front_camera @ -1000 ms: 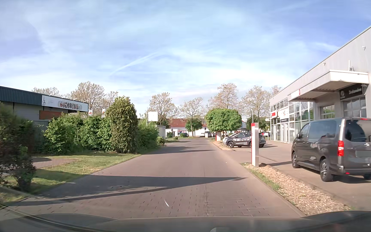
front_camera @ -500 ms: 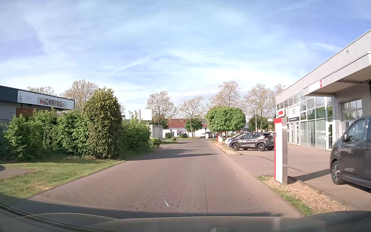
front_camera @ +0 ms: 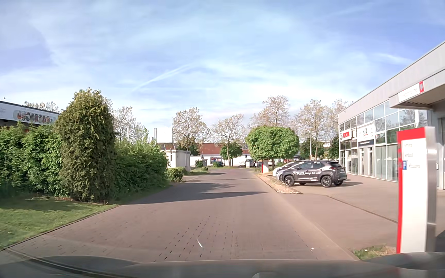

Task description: Follow the waypoints while adhering to traffic rules and regulations

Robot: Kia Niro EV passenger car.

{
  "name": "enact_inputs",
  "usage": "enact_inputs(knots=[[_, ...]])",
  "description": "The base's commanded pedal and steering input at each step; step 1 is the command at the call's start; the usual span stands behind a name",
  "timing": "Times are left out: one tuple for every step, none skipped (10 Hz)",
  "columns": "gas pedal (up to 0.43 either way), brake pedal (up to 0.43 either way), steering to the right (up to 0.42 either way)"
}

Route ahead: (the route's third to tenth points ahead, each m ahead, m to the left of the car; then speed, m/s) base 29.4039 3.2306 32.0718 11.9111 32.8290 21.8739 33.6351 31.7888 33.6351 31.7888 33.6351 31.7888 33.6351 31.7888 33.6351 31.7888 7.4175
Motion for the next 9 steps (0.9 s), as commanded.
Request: enact_inputs(knots=[[0.0, 0.018, 0.0], [0.0, 0.03, 0.0], [0.0, 0.043, 0.0], [0.0, 0.055, -0.001], [0.0, 0.073, -0.002], [0.0, 0.091, -0.003], [0.0, 0.11, -0.002], [0.0, 0.122, -0.002], [0.0, 0.134, -0.002]])
